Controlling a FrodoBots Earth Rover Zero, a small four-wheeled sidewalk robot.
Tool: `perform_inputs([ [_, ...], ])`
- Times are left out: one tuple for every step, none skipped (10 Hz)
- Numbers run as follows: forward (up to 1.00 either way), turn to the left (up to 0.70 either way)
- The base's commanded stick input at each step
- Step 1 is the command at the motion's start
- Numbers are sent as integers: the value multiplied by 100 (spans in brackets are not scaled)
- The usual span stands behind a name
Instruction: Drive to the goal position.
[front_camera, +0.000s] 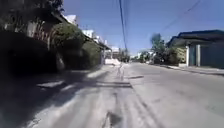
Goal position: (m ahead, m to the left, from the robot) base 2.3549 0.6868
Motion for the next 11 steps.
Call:
perform_inputs([
  [100,0],
  [100,0],
  [100,0],
  [100,0],
  [100,0],
  [100,0],
  [100,0],
  [100,0],
  [100,0],
  [100,0],
  [100,0],
])
